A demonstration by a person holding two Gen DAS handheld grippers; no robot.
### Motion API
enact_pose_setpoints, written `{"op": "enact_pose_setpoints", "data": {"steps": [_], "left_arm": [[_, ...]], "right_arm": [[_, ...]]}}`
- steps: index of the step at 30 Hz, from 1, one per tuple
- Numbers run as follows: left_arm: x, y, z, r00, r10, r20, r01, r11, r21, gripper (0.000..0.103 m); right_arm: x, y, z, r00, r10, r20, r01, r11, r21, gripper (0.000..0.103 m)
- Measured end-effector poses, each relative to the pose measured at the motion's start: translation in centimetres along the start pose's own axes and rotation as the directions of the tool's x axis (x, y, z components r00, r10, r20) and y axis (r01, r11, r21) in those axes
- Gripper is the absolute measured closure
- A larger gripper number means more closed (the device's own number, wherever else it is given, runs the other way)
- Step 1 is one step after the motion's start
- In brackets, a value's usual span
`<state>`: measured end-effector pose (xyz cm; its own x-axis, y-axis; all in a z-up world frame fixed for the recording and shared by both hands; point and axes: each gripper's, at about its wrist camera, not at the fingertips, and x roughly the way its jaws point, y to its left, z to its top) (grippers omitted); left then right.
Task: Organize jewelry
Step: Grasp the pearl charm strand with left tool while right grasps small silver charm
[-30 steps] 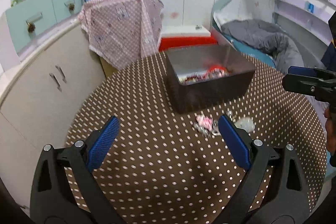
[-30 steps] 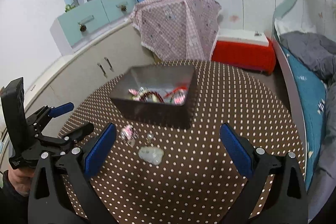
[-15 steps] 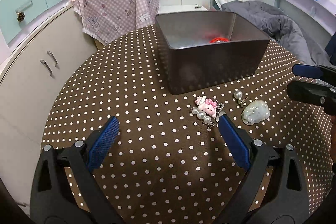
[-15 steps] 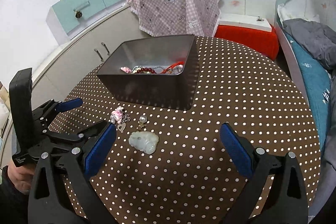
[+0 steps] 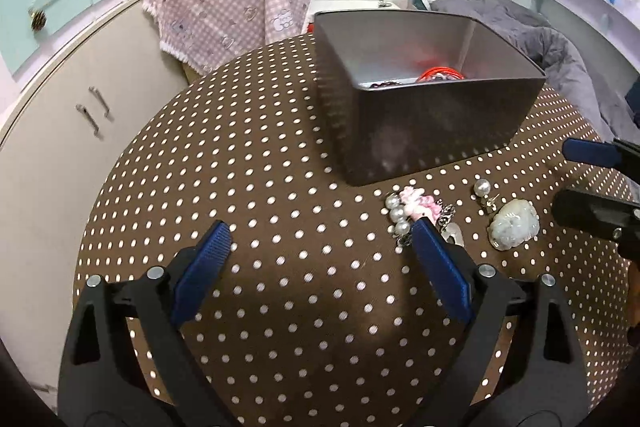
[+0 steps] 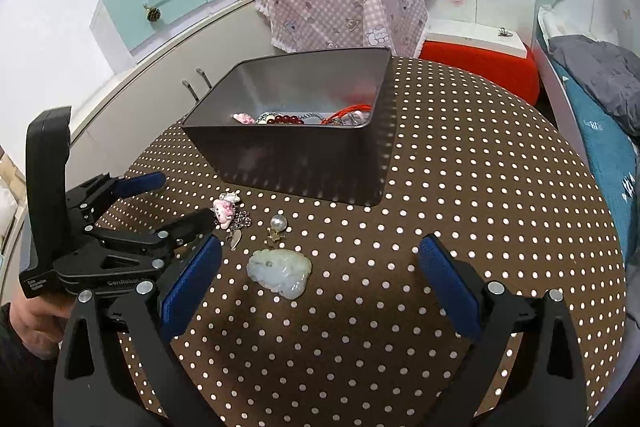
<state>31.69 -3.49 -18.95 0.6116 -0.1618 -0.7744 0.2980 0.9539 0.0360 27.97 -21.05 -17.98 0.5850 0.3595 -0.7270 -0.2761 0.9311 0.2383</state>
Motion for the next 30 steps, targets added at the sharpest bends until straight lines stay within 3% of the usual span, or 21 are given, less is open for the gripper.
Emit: {"op": "enact_pose_setpoints", "data": {"steps": [5,7,10,12,16,23,30], "left_arm": [[0.6,-0.6,0.7,0.997,-0.071,-0.003,0.071,0.997,0.038,0.049],[0.5,-1.2,0.8,0.996,-0.089,0.001,0.089,0.994,0.067,0.067],[0.3,-2.0,0.6,0.993,-0.121,0.002,0.120,0.988,0.099,0.084],[0.3,-2.1,0.6,0.989,-0.149,0.000,0.148,0.983,0.105,0.092],[0.3,-1.7,0.7,0.983,-0.185,0.000,0.184,0.979,0.090,0.094],[-0.3,-1.3,0.3,0.973,-0.232,0.009,0.231,0.971,0.061,0.094],[-2.9,-0.3,0.7,0.963,-0.262,0.064,0.260,0.965,0.047,0.094]], "right_arm": [[0.6,0.8,0.2,1.000,0.006,-0.005,-0.006,0.999,-0.044,0.008],[0.9,1.1,0.3,1.000,0.000,-0.007,0.000,0.998,-0.058,0.011],[1.5,1.3,0.4,1.000,-0.008,-0.017,0.007,0.997,-0.072,0.019],[1.9,1.6,0.5,1.000,-0.018,-0.024,0.016,0.996,-0.089,0.035],[2.8,2.3,0.7,0.999,-0.022,-0.033,0.018,0.992,-0.121,0.050],[4.3,3.8,0.4,0.997,-0.060,-0.056,0.047,0.975,-0.219,0.092],[2.5,3.4,0.8,0.999,-0.023,-0.029,0.017,0.980,-0.197,0.092]]}}
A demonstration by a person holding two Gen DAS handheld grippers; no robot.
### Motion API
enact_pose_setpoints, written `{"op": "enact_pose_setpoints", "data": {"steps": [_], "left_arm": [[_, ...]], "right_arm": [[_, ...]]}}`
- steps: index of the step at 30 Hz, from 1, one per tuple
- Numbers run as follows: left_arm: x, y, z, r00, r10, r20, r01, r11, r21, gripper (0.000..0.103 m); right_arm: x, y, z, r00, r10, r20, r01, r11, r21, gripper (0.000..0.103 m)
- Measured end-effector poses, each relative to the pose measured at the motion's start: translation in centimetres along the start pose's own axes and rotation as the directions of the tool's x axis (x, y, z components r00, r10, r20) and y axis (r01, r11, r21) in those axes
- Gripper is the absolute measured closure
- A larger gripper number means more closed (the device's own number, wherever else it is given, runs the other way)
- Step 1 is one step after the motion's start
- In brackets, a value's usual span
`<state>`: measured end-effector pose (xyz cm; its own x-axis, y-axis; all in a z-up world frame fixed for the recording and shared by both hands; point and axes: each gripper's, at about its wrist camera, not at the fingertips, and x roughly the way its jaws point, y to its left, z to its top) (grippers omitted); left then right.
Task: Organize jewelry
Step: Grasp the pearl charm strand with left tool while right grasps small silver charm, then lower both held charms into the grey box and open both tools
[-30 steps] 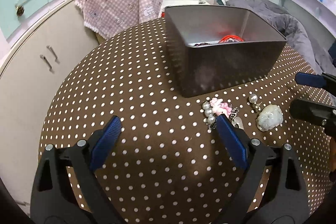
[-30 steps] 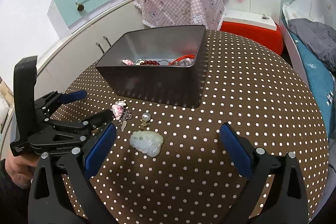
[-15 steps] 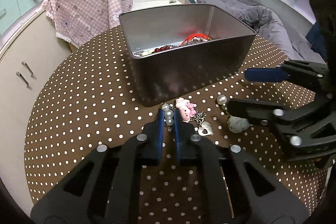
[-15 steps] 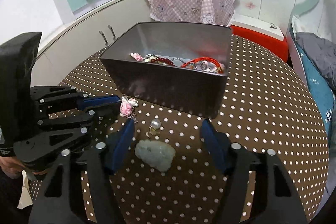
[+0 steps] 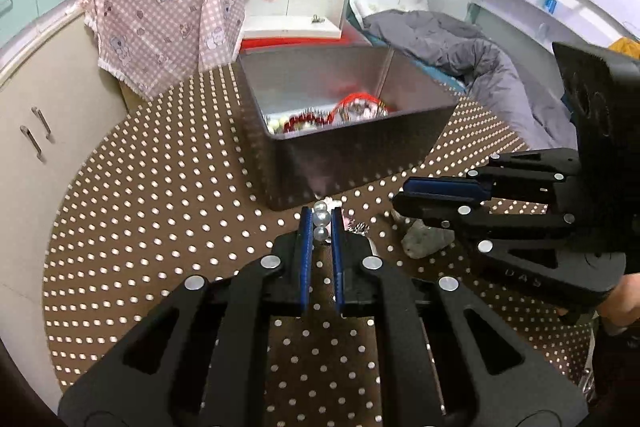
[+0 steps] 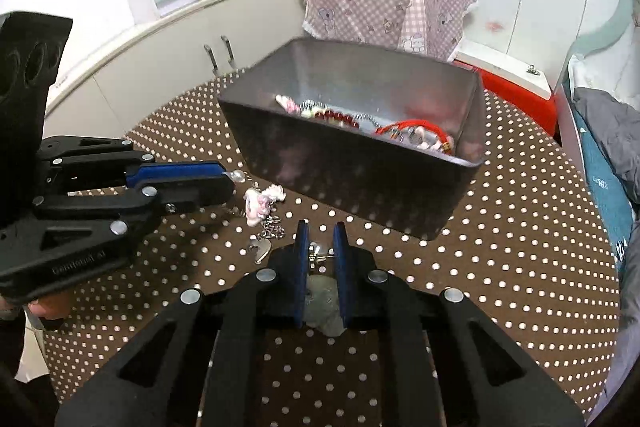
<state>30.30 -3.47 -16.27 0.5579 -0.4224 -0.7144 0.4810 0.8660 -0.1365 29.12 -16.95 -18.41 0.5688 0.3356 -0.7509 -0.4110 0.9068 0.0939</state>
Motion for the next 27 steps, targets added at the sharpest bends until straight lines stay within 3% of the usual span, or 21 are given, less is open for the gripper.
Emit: {"op": "enact_pose_setpoints", "data": {"steps": [9,27], "left_arm": [[-4.2,-0.7,1.5,0.996,-0.001,0.086,-0.001,1.000,0.029,0.094],[-10.2,-1.9,5.8,0.971,-0.029,0.238,-0.001,0.992,0.124,0.094]], "right_arm": [[-4.1,-0.2,1.5,0.997,0.015,0.079,-0.015,1.000,0.006,0.092],[-10.0,-1.2,4.5,0.971,0.089,0.221,-0.097,0.995,0.021,0.092]]}}
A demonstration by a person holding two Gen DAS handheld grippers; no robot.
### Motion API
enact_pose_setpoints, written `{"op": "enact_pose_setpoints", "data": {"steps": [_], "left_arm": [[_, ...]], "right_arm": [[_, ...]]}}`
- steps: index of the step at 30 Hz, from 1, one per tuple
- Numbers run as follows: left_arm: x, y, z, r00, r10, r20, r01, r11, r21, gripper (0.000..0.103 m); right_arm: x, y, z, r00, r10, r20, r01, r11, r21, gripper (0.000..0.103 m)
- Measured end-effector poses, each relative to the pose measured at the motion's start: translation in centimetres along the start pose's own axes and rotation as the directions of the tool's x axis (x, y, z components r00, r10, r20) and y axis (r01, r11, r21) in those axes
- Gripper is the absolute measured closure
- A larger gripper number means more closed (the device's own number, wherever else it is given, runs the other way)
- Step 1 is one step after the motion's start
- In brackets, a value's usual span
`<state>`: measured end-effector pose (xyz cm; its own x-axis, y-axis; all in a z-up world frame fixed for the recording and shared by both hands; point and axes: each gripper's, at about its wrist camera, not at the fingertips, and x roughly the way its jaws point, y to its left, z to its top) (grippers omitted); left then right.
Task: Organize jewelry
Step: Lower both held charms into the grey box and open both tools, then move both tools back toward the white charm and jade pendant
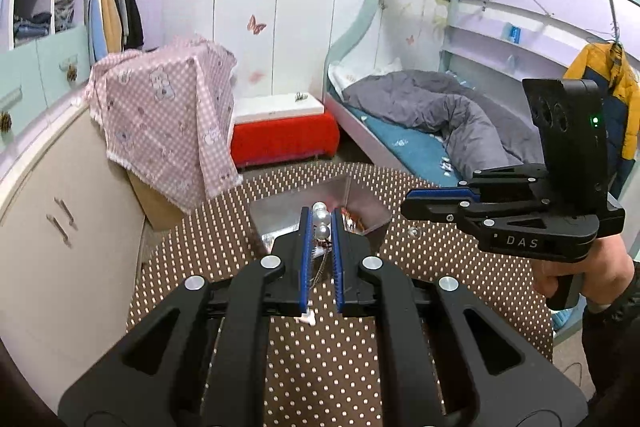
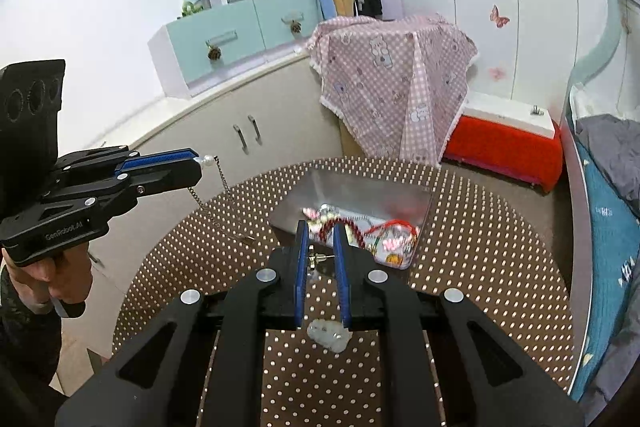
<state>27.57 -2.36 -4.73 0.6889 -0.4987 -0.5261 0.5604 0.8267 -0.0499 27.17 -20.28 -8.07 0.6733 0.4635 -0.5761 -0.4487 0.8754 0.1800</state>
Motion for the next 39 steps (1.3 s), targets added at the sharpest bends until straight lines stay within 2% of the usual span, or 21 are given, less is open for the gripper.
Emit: {"op": "enact_pose_setpoints", "data": {"steps": [5,9,15,19,20,21,22,23,24,27,29,39], "left_arm": [[-0.1,0.1,1.9,0.999,0.002,0.039,-0.002,1.000,0.025,0.094],[0.6,0.8,3.5,0.998,-0.019,0.054,0.019,1.000,0.007,0.094],[3.5,1.2,5.1,1.000,-0.025,0.019,0.025,1.000,0.003,0.094],[5.6,1.2,5.4,1.000,0.014,-0.026,-0.013,1.000,0.014,0.092],[6.2,1.2,5.5,0.998,0.035,-0.046,-0.034,0.999,0.018,0.085],[6.6,1.3,5.4,0.995,0.076,-0.059,-0.075,0.997,0.021,0.043],[6.5,1.5,5.3,0.991,0.128,-0.039,-0.128,0.992,0.014,0.005],[6.1,1.5,5.2,0.987,0.158,-0.001,-0.158,0.987,0.006,0.006],[5.6,1.8,5.1,0.987,0.161,0.027,-0.161,0.987,-0.007,0.006],[5.3,2.4,4.9,0.983,0.181,0.020,-0.181,0.983,-0.028,0.006],[4.9,2.7,4.7,0.977,0.211,0.026,-0.210,0.977,-0.032,0.006],[2.8,3.0,3.6,0.966,0.253,0.055,-0.250,0.966,-0.062,0.006]], "right_arm": [[-0.9,-0.1,2.0,0.999,0.002,0.038,-0.001,1.000,-0.023,0.092],[-0.7,-0.7,3.9,0.998,0.017,0.054,-0.016,1.000,-0.021,0.092],[1.0,-1.8,5.9,0.998,0.040,0.042,-0.040,0.999,-0.004,0.092],[3.3,-2.8,6.4,1.000,0.014,-0.009,-0.014,1.000,0.016,0.090],[3.6,-3.1,6.4,1.000,-0.012,-0.014,0.012,0.999,0.029,0.082],[3.9,-3.4,6.4,0.999,-0.027,-0.018,0.028,0.999,0.046,0.062],[4.1,-3.9,6.4,0.999,-0.039,-0.017,0.041,0.997,0.072,0.050],[4.0,-4.4,6.2,0.998,-0.055,-0.008,0.055,0.994,0.096,0.023],[3.6,-4.8,6.0,0.997,-0.072,0.012,0.070,0.990,0.118,0.014],[2.9,-5.7,5.4,0.996,-0.090,0.027,0.084,0.984,0.159,0.008],[2.4,-6.1,5.1,0.992,-0.120,0.036,0.112,0.979,0.173,0.008],[0.3,-5.9,3.9,0.989,-0.136,0.065,0.122,0.975,0.188,0.008]]}}
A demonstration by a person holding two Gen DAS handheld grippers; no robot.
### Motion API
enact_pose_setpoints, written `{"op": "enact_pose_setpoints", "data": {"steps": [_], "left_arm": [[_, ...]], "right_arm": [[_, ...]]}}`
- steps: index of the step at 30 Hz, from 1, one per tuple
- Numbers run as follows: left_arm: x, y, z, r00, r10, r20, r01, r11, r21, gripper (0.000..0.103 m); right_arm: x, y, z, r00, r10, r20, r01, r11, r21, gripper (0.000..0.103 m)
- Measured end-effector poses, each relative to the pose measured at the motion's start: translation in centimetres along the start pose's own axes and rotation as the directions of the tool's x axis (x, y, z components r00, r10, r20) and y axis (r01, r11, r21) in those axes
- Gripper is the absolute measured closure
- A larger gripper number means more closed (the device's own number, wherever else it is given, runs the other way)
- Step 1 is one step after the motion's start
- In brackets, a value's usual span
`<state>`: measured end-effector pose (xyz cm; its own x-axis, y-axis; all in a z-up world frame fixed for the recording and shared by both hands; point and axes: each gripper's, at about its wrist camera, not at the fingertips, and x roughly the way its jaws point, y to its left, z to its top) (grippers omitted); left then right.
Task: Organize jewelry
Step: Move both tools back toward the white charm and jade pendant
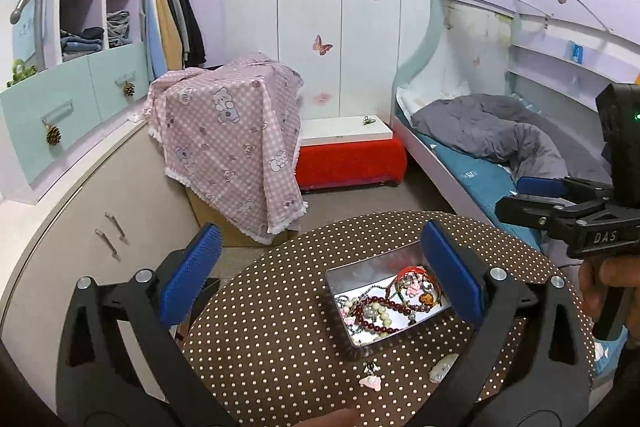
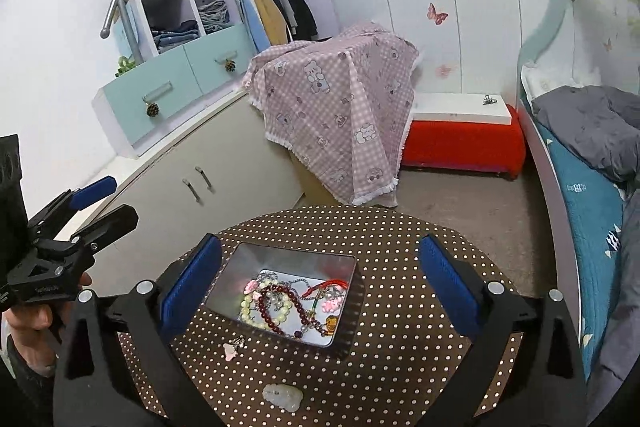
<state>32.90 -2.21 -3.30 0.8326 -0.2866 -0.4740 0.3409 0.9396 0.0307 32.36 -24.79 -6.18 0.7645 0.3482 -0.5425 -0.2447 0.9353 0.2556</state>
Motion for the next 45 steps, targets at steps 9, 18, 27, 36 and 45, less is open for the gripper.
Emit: {"op": "enact_pose_setpoints", "data": {"steps": [9,18,27,36,45], "left_arm": [[-2.1,0.3,-1.6,0.999,0.035,0.015,-0.034,0.999,-0.023,0.006],[-3.2,0.3,-4.0,0.998,0.069,0.007,-0.068,0.996,-0.052,0.006],[-2.2,-0.5,-7.9,0.995,0.059,-0.081,-0.062,0.997,-0.043,0.006],[0.4,-1.9,-11.6,0.982,0.034,-0.186,-0.035,0.999,-0.006,0.006],[4.2,-3.5,-13.4,0.959,-0.006,-0.283,0.018,0.999,0.039,0.006]], "right_arm": [[-2.0,1.4,-1.1,1.000,0.014,0.022,-0.013,0.999,-0.041,0.008],[-3.4,2.7,-2.7,0.999,0.019,0.025,-0.017,0.997,-0.071,0.008],[-2.4,2.4,-7.4,0.998,0.012,-0.062,-0.016,0.998,-0.063,0.008],[-1.0,1.8,-9.8,0.991,0.015,-0.132,-0.021,0.999,-0.045,0.008],[0.7,1.4,-11.4,0.981,0.012,-0.193,-0.022,0.999,-0.050,0.008]]}}
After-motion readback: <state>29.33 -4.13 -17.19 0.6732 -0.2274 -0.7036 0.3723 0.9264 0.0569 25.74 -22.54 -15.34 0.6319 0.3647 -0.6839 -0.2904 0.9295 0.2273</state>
